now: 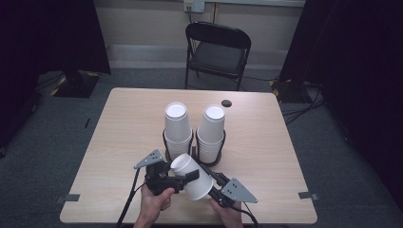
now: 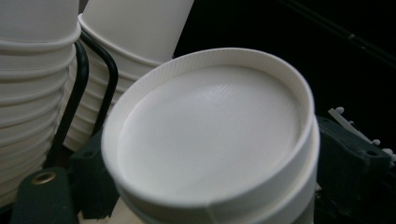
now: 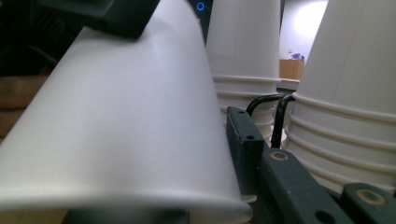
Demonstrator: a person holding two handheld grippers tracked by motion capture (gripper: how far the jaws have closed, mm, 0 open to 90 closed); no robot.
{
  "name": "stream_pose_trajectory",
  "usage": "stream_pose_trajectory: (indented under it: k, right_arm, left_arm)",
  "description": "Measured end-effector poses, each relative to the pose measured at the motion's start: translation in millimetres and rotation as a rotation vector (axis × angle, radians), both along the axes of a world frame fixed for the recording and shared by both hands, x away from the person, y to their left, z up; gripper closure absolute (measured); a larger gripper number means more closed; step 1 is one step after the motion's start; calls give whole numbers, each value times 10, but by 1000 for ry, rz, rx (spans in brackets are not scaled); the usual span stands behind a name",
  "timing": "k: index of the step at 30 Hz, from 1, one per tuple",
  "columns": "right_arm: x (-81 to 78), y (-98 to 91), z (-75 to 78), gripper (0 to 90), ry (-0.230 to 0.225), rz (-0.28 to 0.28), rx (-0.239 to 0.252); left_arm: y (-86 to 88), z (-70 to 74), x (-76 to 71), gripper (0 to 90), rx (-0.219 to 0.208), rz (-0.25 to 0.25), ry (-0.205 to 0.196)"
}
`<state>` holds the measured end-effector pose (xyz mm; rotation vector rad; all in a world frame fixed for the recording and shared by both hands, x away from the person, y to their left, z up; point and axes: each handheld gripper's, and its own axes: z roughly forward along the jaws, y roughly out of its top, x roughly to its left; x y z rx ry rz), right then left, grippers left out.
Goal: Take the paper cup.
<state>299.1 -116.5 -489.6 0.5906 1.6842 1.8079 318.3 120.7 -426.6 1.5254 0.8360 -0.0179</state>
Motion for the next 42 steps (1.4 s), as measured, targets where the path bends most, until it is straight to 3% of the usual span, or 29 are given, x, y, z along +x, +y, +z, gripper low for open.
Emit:
stream_pose_trajectory:
  k: [3,8,10,15,19,23,26,27,29,33,36,37,39,42]
  right_arm:
    - [-8,-11,7,813,-10,0,-7]
    - [-16,-15,18,819,-14,-6,-13]
    - [-19,-12,30,818,-19,-6,-24]
    - [-30,-14,36,820,-24,-11,-25]
    - [-24,-10,43,819,-27,0,1]
    - [-26,-17,54,823,-26,3,12]
    - [-23,-36,51,862,-21,-28,13]
    - [-19,-48,50,865,-19,-35,12]
    - [-18,-53,56,864,-33,-54,-42]
    - [-23,-41,56,865,-18,-53,-55]
    - [-17,-51,68,866,10,-47,-54]
    - [-16,-57,75,866,17,-48,-53]
    - [-14,-63,80,867,30,-49,-52]
    - [-5,-79,89,867,61,-46,-53]
  left_arm:
    - [6,9,-4,113,19,23,-26]
    - [18,12,-7,96,27,22,-36]
    - [17,12,-29,72,44,21,-60]
    - [42,-5,-33,71,32,11,-66]
    - [72,-16,-69,56,32,5,-98]
    - [99,-38,-83,41,23,-1,-103]
    - [141,-45,-114,0,53,28,-131]
    - [149,-44,-125,19,67,48,-138]
    - [159,-46,-123,30,84,59,-133]
    - [174,-49,-110,33,89,67,-143]
    - [204,-49,-139,76,105,63,-173]
    - [240,-54,-157,96,104,57,-201]
    - [259,-54,-164,147,100,57,-205]
    - [309,-48,-173,143,94,47,-233]
